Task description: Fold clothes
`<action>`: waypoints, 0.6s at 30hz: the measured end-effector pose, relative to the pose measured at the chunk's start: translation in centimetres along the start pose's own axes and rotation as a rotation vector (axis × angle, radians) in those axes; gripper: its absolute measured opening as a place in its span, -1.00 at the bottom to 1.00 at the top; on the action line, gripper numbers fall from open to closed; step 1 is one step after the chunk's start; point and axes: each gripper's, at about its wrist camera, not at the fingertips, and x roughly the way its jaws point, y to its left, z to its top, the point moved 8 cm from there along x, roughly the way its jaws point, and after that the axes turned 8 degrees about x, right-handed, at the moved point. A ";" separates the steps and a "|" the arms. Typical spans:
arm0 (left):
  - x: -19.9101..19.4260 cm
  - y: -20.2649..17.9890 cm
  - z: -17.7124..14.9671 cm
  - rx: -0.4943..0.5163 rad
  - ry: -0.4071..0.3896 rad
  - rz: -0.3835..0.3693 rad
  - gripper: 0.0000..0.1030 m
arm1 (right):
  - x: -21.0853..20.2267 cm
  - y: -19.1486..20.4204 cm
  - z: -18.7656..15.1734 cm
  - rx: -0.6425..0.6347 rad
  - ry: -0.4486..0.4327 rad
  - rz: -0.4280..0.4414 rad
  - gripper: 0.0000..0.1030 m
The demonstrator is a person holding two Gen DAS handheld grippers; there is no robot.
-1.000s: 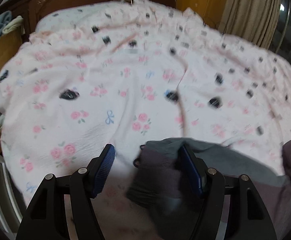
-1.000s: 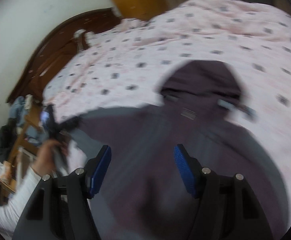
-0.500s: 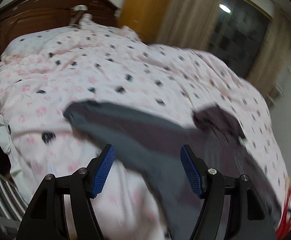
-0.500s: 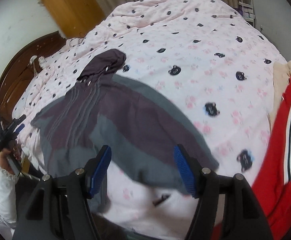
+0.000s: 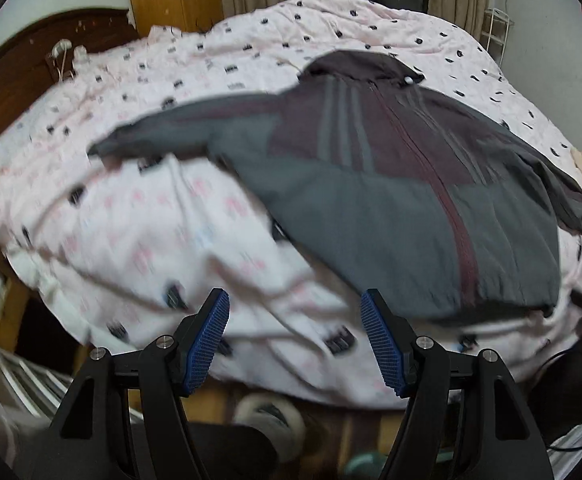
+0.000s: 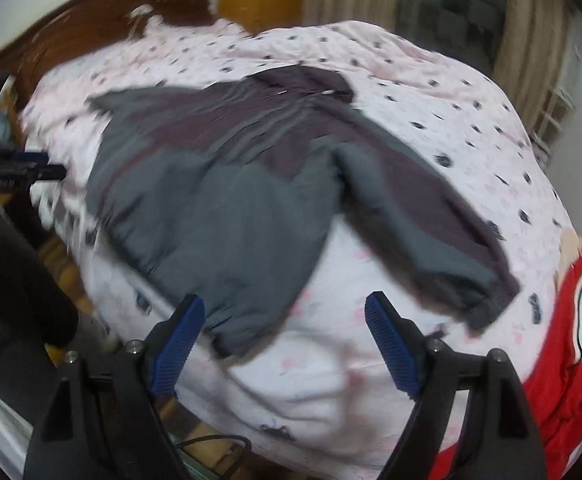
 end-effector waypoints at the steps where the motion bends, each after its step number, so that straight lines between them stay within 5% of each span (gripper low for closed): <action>1: 0.0 -0.5 -0.6 -0.012 0.002 -0.010 0.23 | 0.3 0.5 -0.5 -0.024 -0.002 -0.008 0.64; 8: -0.4 -2.4 -1.4 -0.030 -0.019 -0.030 0.23 | 2.3 2.0 -2.3 -0.114 -0.040 -0.119 0.64; 18: 0.8 -6.3 -1.4 -0.001 -0.046 -0.093 0.23 | 0.3 -0.7 1.7 0.044 -0.186 -0.222 0.64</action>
